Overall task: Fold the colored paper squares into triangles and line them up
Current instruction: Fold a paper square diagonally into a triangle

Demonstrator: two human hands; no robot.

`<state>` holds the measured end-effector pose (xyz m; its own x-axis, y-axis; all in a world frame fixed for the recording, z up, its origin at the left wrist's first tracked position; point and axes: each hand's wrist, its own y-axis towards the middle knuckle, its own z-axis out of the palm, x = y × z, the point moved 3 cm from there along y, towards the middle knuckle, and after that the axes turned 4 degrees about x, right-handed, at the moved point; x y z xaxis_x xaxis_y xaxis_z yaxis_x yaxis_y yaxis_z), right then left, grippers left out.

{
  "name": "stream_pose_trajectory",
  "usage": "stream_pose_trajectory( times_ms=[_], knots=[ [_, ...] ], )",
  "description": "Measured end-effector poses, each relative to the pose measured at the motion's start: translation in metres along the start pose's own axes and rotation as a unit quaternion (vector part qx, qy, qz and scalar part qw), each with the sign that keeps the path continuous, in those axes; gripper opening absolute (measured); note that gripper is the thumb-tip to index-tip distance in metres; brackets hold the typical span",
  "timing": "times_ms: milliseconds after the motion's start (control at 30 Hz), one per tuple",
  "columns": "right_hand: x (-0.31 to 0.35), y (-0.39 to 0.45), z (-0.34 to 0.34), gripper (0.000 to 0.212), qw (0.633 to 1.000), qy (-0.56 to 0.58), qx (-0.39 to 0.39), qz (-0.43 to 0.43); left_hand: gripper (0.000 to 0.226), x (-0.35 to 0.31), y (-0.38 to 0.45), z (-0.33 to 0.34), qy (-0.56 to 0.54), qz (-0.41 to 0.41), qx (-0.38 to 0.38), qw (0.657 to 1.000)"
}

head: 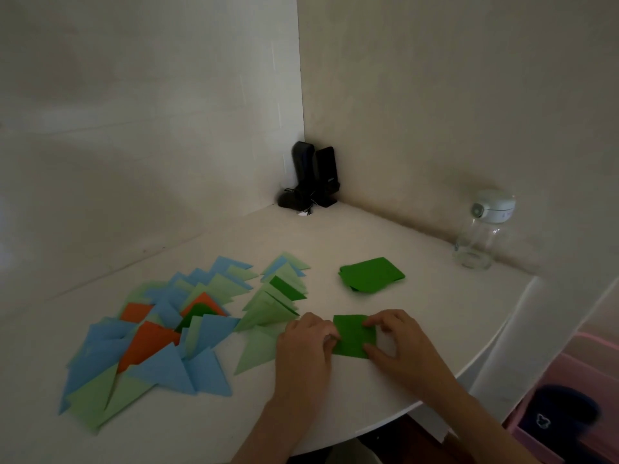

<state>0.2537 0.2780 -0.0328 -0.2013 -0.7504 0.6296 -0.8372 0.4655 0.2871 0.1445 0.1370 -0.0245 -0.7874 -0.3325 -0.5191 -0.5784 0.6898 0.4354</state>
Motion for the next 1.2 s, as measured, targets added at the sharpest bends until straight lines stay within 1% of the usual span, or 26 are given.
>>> stream_pose_trajectory(
  times_ms=[33,133,200,267,333,400,433,500,567,600,633,667,733,800,867,900,1000,1100,1200],
  knots=[
    [0.001,0.001,-0.002,0.029,1.000,0.009,0.004,0.009,0.019,-0.003,0.001,0.000,0.016,0.002,0.005,1.000],
    [0.006,0.010,-0.011,0.014,0.995,0.054,0.024,0.077,0.023,-0.011,0.005,-0.002,0.060,0.007,0.035,0.998],
    [0.006,0.018,-0.015,0.008,0.995,0.045,0.049,0.079,0.028,-0.014,0.006,-0.003,0.086,0.012,0.044,0.995],
    [0.008,0.023,-0.019,0.001,0.995,0.031,0.068,0.070,0.030,-0.016,0.005,-0.003,0.100,0.026,0.037,0.994],
    [0.009,0.026,-0.022,0.002,0.994,0.028,0.071,0.072,0.024,-0.018,0.002,-0.002,0.103,0.036,0.026,0.994],
    [0.012,0.027,-0.023,0.004,0.993,0.041,0.073,0.082,0.014,-0.021,-0.002,0.000,0.109,0.048,0.011,0.993],
    [0.013,0.027,-0.023,0.006,0.993,0.046,0.075,0.084,0.013,-0.023,-0.004,0.000,0.120,0.051,0.010,0.991],
    [0.013,0.025,-0.020,0.008,0.992,0.051,0.073,0.090,0.026,-0.030,-0.008,0.001,0.158,0.051,0.010,0.986],
    [0.013,0.019,-0.020,0.008,0.992,0.053,0.054,0.099,0.040,-0.036,-0.011,0.001,0.182,0.039,0.007,0.982],
    [0.013,0.016,-0.021,0.007,0.992,0.056,0.044,0.101,0.042,-0.038,-0.012,0.001,0.188,0.032,0.009,0.982],
    [0.014,0.014,-0.021,0.006,0.993,0.056,0.040,0.097,0.039,-0.039,-0.012,0.002,0.195,0.030,0.010,0.980],
    [0.016,0.011,-0.022,0.005,0.994,0.060,0.042,0.087,0.031,-0.038,-0.012,0.004,0.199,0.032,0.011,0.979],
    [0.021,0.006,-0.024,0.005,0.993,0.076,0.059,0.064,0.012,-0.034,-0.012,0.007,0.197,0.037,0.015,0.980],
    [0.020,0.004,-0.027,0.022,0.993,0.068,0.090,0.035,0.010,-0.030,-0.013,0.008,0.181,0.048,0.014,0.982],
    [0.015,0.003,-0.025,0.039,0.992,-0.007,0.125,-0.002,0.007,-0.026,-0.015,0.004,0.157,0.061,0.006,0.986],
    [0.014,0.004,-0.023,0.042,0.990,-0.041,0.135,-0.014,0.008,-0.024,-0.016,0.002,0.150,0.065,0.005,0.986],
    [0.011,0.005,-0.018,0.032,0.989,-0.074,0.127,-0.015,0.011,-0.017,-0.018,-0.004,0.123,0.064,-0.003,0.990],
    [0.009,0.005,-0.017,0.019,0.992,-0.070,0.098,-0.028,0.009,-0.007,-0.019,-0.007,0.085,0.028,-0.016,0.996],
    [0.006,0.005,-0.014,0.017,0.996,-0.062,0.067,-0.013,0.015,-0.001,-0.020,-0.010,0.083,-0.007,-0.034,0.996]
  ],
)
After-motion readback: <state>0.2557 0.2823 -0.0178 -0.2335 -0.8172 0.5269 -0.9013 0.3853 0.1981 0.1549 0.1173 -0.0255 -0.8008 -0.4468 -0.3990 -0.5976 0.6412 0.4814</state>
